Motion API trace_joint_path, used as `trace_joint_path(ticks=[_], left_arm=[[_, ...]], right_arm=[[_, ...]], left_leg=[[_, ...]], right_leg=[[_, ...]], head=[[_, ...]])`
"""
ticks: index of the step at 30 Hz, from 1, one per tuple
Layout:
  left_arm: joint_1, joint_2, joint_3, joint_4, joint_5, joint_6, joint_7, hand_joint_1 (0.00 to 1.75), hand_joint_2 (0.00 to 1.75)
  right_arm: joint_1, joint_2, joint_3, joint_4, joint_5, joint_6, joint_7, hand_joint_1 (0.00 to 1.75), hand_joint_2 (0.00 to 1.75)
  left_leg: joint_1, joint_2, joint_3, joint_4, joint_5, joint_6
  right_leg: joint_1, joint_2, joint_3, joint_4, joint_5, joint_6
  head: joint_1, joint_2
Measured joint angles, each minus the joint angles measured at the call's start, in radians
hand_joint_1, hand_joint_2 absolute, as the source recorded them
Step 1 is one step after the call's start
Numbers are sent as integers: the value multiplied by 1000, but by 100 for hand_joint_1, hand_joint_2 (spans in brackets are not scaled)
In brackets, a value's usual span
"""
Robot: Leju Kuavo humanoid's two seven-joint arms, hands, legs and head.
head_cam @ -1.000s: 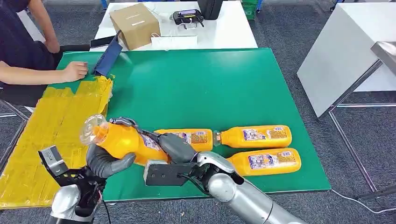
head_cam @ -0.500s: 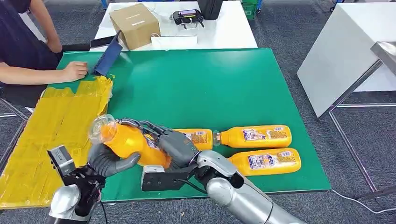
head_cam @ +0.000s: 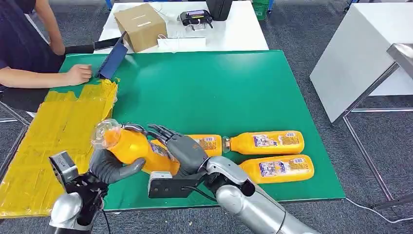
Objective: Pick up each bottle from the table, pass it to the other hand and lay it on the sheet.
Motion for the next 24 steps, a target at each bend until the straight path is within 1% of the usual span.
trace_joint_path(ticks=[4,6,9,11,13,16,22,23,24], left_arm=[[-49,25,46,2,-212,142,27,175,175],[-85,44,80,12,-429,243,42,175,175],[-136,87,115,45,-864,409,84,175,175],[-173,125,122,92,-1089,444,129,175,175],[-214,167,120,178,-1232,451,167,175,175],[-259,219,119,321,-1290,496,172,175,175],[-289,269,111,450,-1311,487,176,175,175],[-296,275,108,465,-1320,478,176,175,175],[-302,283,100,479,-1326,471,177,175,175]], right_arm=[[2,-20,-62,-10,3,-11,21,0,0],[9,-34,-106,-18,11,-6,28,0,0],[22,-55,-172,-37,21,17,34,0,0],[22,-70,-205,-42,22,38,53,0,0],[15,-82,-231,-39,11,56,82,0,0],[-6,-94,-268,-24,-2,64,90,0,0],[-12,-108,-294,-8,-6,66,91,0,0],[-13,-109,-295,-5,-5,68,94,0,175],[-15,-109,-295,-2,-3,71,98,0,175]], left_leg=[[0,0,0,0,1,0],[0,0,0,0,1,0],[0,0,0,0,1,0],[0,0,0,0,1,0],[0,0,0,0,2,0],[0,3,0,0,2,0],[0,3,0,0,1,0],[0,3,0,0,1,0],[0,3,0,0,1,0]], right_leg=[[0,0,0,0,0,0],[0,0,0,0,1,0],[0,0,0,0,1,0],[0,0,0,0,1,0],[0,0,0,0,1,0],[0,1,0,1,1,0],[0,1,0,1,1,0],[0,1,0,0,1,0],[0,1,0,0,1,0]], head=[[0,0],[0,0],[0,0],[0,0],[0,0],[0,0],[0,0],[0,0],[0,0]])
